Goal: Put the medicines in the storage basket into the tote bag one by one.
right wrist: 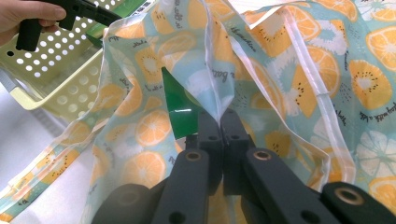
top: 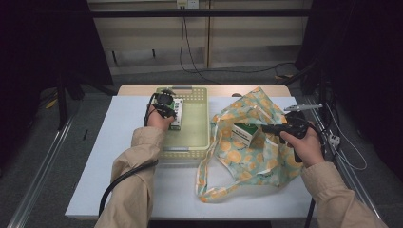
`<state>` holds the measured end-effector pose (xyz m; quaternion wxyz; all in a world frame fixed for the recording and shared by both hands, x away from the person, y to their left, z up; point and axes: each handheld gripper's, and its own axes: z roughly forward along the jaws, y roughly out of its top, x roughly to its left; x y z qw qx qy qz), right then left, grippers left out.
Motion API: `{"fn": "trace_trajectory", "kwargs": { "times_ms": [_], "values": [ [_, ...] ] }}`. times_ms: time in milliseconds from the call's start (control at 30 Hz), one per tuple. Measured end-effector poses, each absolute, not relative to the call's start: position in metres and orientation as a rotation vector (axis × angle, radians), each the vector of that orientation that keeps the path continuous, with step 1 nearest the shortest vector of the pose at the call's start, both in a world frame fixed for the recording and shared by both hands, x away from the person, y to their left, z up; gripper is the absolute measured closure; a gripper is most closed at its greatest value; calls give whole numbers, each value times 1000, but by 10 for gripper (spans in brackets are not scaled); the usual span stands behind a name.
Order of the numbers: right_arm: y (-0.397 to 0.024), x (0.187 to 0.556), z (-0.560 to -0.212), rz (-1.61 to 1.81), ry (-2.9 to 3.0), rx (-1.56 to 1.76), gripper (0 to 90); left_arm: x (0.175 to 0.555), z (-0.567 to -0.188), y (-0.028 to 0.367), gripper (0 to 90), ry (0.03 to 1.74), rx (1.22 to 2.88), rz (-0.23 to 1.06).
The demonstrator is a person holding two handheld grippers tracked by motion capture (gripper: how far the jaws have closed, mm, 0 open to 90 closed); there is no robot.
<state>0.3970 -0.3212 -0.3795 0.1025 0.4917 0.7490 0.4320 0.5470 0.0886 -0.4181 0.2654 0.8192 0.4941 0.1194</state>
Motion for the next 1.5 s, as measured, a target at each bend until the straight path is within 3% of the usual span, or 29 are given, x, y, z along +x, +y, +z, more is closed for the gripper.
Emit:
{"fn": "trace_trajectory", "kwargs": {
  "times_ms": [167,267,333,467,700,733,800,867,967,1100,1233,1333,1500],
  "values": [
    [-320,398,-380,1274,2210,1454,894,542,-418,84,900,1316,2220,301],
    [-319,398,-380,1271,2214,1450,895,539,-419,82,900,1286,2197,213],
    [-318,398,-380,1270,2216,1451,894,536,-418,75,900,1257,2238,273],
    [-317,398,-380,1268,2215,1448,894,529,-417,66,900,1216,2244,190],
    [-317,397,-380,1265,2213,1449,894,523,-413,62,900,1180,2238,162],
    [-317,397,-380,1262,2213,1448,894,523,-411,63,876,1176,2229,196],
    [-318,397,-379,1266,2207,1449,894,524,-405,68,699,1190,2220,302],
    [-318,397,-378,1265,2206,1449,894,530,-403,76,424,1284,2170,303],
    [-319,396,-377,1267,2206,1449,894,536,-404,86,251,1352,2140,298],
    [-321,396,-377,1270,2206,1450,894,538,-414,86,138,1373,2148,259],
    [-321,397,-377,1276,2204,1452,894,538,-425,77,117,1376,2205,222],
    [-321,396,-377,1273,2209,1447,893,540,-434,74,29,1432,2152,145],
    [-322,396,-377,1279,2204,1451,893,539,-437,62,30,1421,2134,55]
  ]
}}
